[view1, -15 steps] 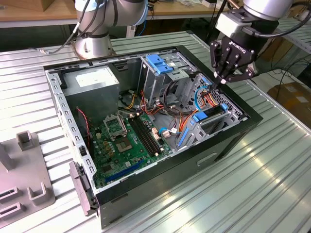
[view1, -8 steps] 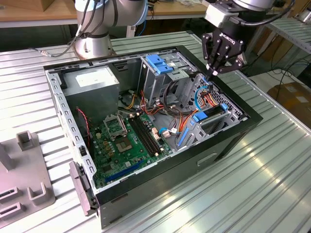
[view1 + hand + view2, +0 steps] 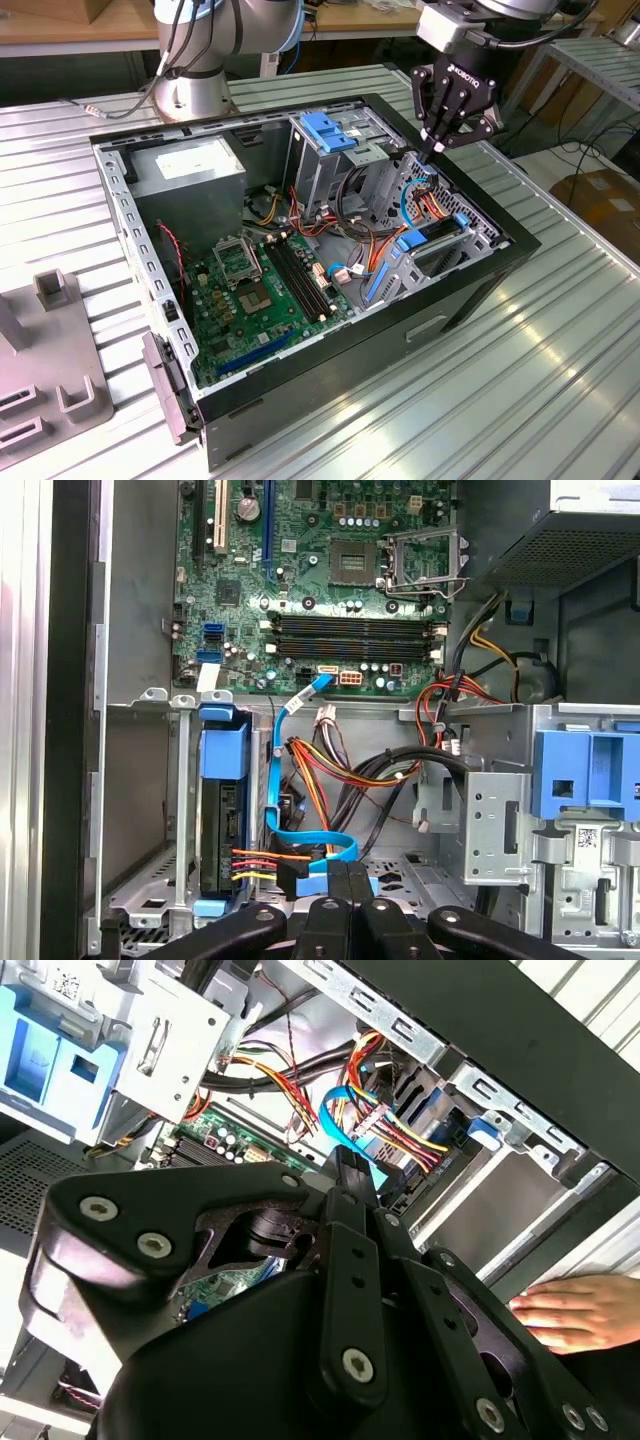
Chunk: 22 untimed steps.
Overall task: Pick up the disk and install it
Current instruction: 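Insert the second disk wire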
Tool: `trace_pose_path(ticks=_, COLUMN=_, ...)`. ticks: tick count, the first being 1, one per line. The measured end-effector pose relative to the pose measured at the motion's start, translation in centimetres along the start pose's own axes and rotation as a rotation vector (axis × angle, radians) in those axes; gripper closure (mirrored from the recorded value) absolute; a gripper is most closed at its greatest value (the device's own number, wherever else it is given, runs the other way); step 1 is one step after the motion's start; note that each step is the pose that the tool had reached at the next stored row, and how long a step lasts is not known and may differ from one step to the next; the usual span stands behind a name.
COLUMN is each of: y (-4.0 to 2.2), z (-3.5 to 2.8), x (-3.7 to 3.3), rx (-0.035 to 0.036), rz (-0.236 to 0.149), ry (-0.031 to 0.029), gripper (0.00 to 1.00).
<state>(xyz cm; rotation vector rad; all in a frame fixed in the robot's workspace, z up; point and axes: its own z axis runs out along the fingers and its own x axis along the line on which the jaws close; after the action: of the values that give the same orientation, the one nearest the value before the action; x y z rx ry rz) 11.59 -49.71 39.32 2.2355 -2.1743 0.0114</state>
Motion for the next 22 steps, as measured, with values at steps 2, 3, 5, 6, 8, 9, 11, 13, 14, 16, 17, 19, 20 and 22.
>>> trace_pose_path(ticks=2, y=0.0, z=0.01, x=-0.01, rx=-0.0001, rz=0.0, ry=0.0012, gripper=0.9)
trace_pose_path(ticks=3, y=0.0, z=-0.01, x=-0.01, rx=-0.0002, rz=0.0, ry=0.007, gripper=0.9)
trace_pose_path(ticks=5, y=0.0, z=0.01, x=-0.01, rx=-0.0015, rz=0.001, ry=0.0527, gripper=0.83)
trace_pose_path(ticks=6, y=0.0, z=0.02, x=-0.02, rx=-0.0019, rz=0.001, ry=0.0662, gripper=0.83)
trace_pose_path(ticks=8, y=-0.02, z=0.07, x=-0.15, rx=-0.0027, rz=0.001, ry=0.0966, gripper=0.77)
trace_pose_path(ticks=9, y=-0.02, z=0.1, x=-0.24, rx=-0.0031, rz=0.001, ry=0.1103, gripper=0.7)
trace_pose_path(ticks=11, y=-0.03, z=0.17, x=-0.41, rx=-0.0042, rz=0.002, ry=0.1472, gripper=0.7)
trace_pose_path(ticks=13, y=-0.03, z=0.3, x=-0.51, rx=-0.0046, rz=0.002, ry=0.1622, gripper=0.7)
trace_pose_path(ticks=14, y=-0.04, z=0.49, x=-0.59, rx=-0.0046, rz=0.002, ry=0.1646, gripper=0.7)
trace_pose_path(ticks=16, y=-0.06, z=0.8, x=-0.86, rx=-0.0046, rz=0.002, ry=0.1659, gripper=0.7)
trace_pose_path(ticks=17, y=-0.07, z=0.93, x=-1.02, rx=-0.0047, rz=0.002, ry=0.1699, gripper=0.7)
trace_pose_path(ticks=19, y=-0.09, z=1.12, x=-1.27, rx=-0.005, rz=0.002, ry=0.1798, gripper=0.7)
trace_pose_path(ticks=20, y=-0.1, z=1.19, x=-1.38, rx=-0.0052, rz=0.002, ry=0.1863, gripper=0.7)
trace_pose_path(ticks=22, y=-0.14, z=1.54, x=-1.54, rx=-0.0058, rz=0.002, ry=0.2087, gripper=0.71)
